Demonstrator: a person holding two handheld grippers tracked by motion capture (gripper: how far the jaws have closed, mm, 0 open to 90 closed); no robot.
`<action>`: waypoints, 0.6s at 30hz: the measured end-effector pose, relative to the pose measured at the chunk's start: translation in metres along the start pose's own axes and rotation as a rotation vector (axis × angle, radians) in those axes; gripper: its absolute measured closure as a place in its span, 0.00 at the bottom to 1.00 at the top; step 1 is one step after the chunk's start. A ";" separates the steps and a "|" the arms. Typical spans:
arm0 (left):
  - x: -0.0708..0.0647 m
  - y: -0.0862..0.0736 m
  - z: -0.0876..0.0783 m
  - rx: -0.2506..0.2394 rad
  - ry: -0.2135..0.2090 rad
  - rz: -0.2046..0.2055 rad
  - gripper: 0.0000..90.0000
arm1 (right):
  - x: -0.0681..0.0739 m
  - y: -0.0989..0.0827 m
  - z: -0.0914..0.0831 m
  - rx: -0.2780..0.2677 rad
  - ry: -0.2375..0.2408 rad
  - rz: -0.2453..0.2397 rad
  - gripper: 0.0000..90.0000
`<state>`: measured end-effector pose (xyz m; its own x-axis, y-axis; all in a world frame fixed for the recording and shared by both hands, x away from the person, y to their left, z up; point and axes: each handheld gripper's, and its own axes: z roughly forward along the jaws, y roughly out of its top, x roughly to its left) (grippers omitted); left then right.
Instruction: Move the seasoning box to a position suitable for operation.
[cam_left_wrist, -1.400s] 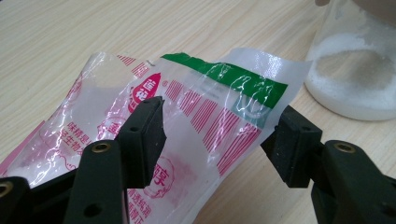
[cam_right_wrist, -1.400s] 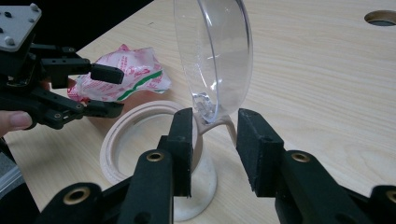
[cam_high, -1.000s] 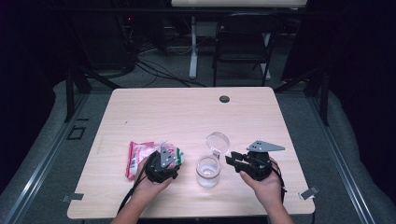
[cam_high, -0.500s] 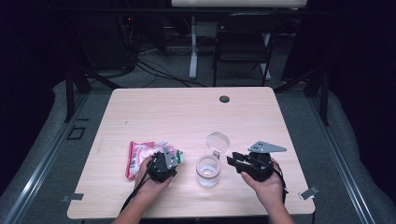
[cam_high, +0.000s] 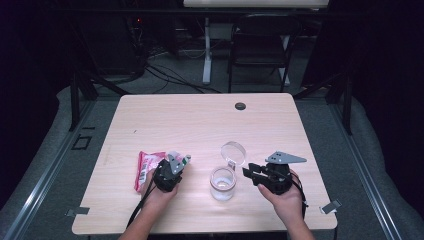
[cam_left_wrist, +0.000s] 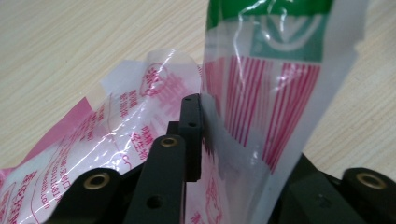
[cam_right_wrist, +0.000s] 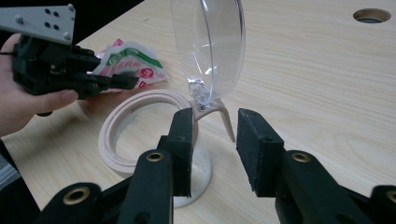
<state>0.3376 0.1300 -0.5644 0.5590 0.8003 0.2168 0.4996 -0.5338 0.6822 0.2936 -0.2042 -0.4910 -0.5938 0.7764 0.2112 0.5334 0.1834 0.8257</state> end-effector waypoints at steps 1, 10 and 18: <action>0.002 0.000 0.000 0.002 -0.005 -0.012 0.90 | 0.000 0.000 0.000 0.002 -0.001 -0.001 0.74; 0.015 -0.001 -0.002 -0.007 -0.040 -0.084 0.99 | -0.002 -0.001 0.001 0.009 -0.005 0.003 0.74; 0.021 -0.001 -0.003 -0.006 -0.056 -0.105 1.00 | -0.002 -0.001 -0.001 0.006 -0.008 -0.002 0.74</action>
<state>0.3469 0.1479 -0.5585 0.5400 0.8352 0.1041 0.5535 -0.4455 0.7037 0.2935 -0.2064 -0.4918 -0.5901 0.7808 0.2054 0.5359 0.1885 0.8230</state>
